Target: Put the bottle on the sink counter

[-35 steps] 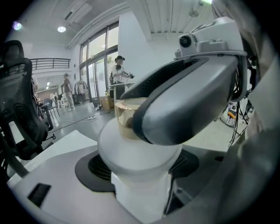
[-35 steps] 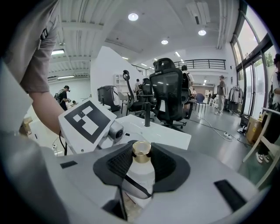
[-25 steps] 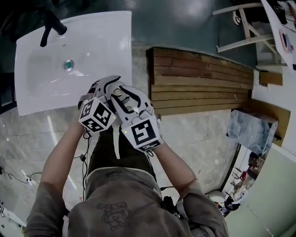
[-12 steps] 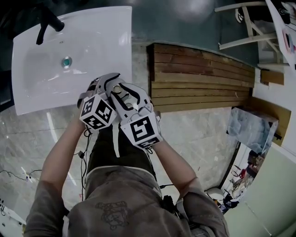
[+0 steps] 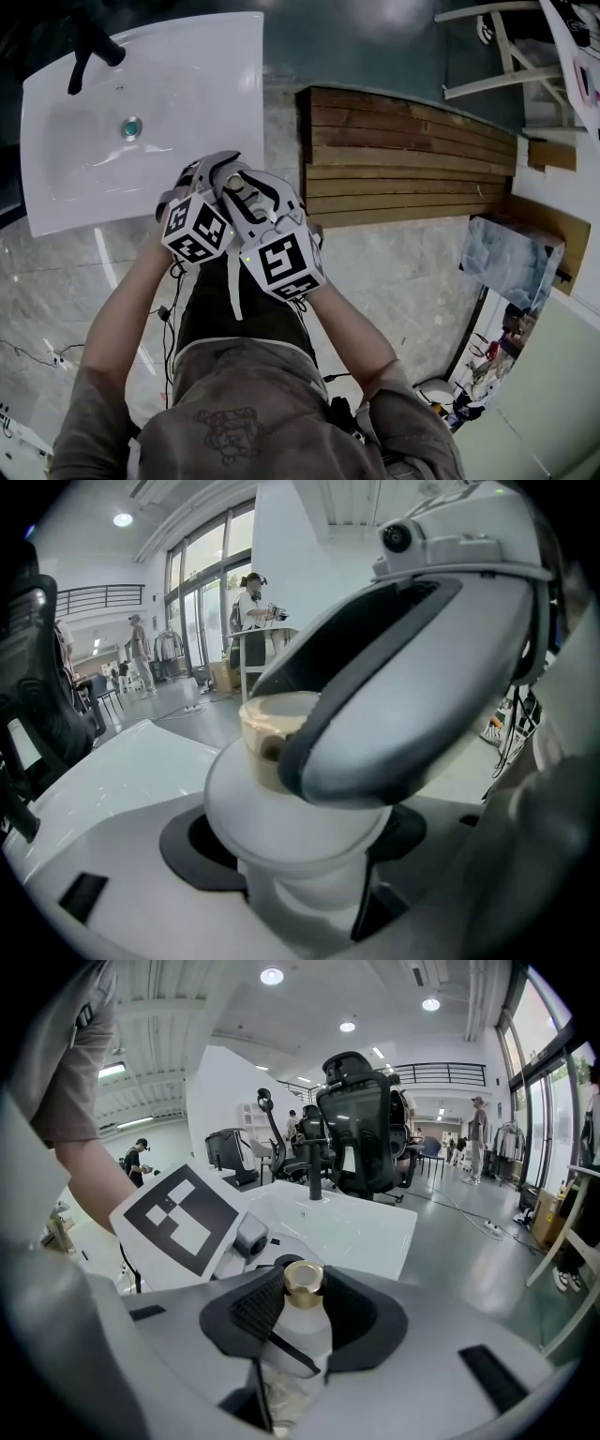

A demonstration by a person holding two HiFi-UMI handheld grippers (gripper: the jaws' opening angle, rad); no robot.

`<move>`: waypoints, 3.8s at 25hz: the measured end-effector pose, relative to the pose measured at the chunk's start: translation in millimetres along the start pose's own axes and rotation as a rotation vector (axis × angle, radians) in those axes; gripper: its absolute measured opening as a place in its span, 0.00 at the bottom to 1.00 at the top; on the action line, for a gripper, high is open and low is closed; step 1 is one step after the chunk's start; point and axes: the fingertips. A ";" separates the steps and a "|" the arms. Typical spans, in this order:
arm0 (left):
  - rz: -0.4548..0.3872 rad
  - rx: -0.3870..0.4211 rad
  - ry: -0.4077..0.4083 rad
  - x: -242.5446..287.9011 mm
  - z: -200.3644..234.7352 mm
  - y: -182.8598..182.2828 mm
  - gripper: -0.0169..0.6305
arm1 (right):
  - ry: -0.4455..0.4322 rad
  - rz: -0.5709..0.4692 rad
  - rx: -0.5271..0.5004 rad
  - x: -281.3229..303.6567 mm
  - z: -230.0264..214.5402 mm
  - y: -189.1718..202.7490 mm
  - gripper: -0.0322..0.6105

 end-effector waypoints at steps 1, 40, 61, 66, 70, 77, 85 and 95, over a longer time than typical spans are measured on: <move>-0.002 0.002 -0.003 0.0 0.9 -0.6 0.53 | 0.001 -0.004 -0.004 0.2 -0.5 -0.6 0.26; -0.068 -0.126 -0.077 -60.5 3.6 24.7 0.53 | -0.019 -0.052 0.032 0.7 -3.2 1.5 0.26; -0.067 -0.110 -0.123 -95.0 9.0 12.6 0.53 | -0.046 -0.035 0.064 -9.2 -1.4 -8.6 0.42; -0.084 -0.128 -0.144 -106.1 15.4 2.3 0.53 | -0.034 -0.034 0.028 -20.5 -7.6 -18.4 0.42; -0.122 -0.133 -0.154 -121.6 17.2 -13.5 0.53 | -0.002 -0.052 -0.015 -35.0 -12.7 -34.0 0.42; -0.196 -0.146 -0.198 -150.4 28.5 -41.9 0.53 | 0.049 -0.082 -0.039 -58.0 -26.2 -58.6 0.42; -0.280 -0.078 -0.265 -187.0 31.8 -85.3 0.53 | 0.123 -0.150 -0.056 -94.9 -37.6 -87.4 0.42; -0.462 -0.083 -0.323 -258.3 31.5 -160.5 0.49 | 0.256 -0.339 -0.012 -164.8 -62.6 -154.1 0.37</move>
Point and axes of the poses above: the fingertips, and each gripper's own axes: x forward along the fingers, z to its left, y out of its underside, and after that the axes turned 8 degrees about -x, right-handed
